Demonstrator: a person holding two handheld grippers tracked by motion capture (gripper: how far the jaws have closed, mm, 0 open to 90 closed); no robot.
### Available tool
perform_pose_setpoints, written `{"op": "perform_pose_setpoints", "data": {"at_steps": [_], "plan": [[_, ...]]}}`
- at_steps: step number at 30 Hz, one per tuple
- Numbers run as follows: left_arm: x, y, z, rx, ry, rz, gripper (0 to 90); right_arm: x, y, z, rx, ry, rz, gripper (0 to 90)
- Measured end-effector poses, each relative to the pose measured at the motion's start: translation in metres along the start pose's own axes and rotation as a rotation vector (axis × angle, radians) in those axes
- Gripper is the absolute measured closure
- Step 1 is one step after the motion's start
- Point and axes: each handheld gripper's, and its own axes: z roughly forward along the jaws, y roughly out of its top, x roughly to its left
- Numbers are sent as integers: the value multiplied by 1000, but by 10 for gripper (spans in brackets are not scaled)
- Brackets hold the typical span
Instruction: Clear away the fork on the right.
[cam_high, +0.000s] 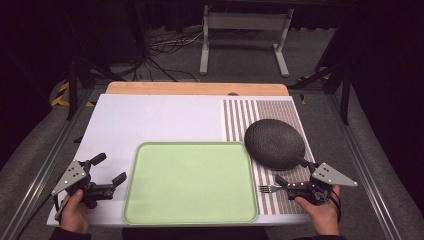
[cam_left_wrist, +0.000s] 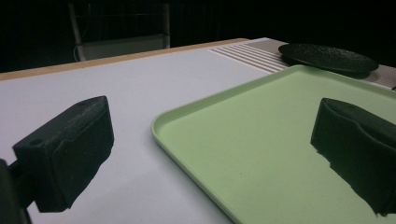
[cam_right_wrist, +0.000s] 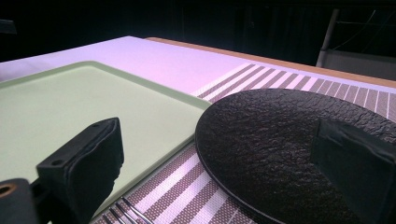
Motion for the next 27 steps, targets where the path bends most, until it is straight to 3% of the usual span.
{"op": "perform_pose_setpoints", "data": {"at_steps": [17,27], "plan": [[0,1,-1,5,2,10,1,1,1,1,-9,7,21,28],[0,1,-2,3,3,11,0,-1,12,7,40,28,14,32]]}}
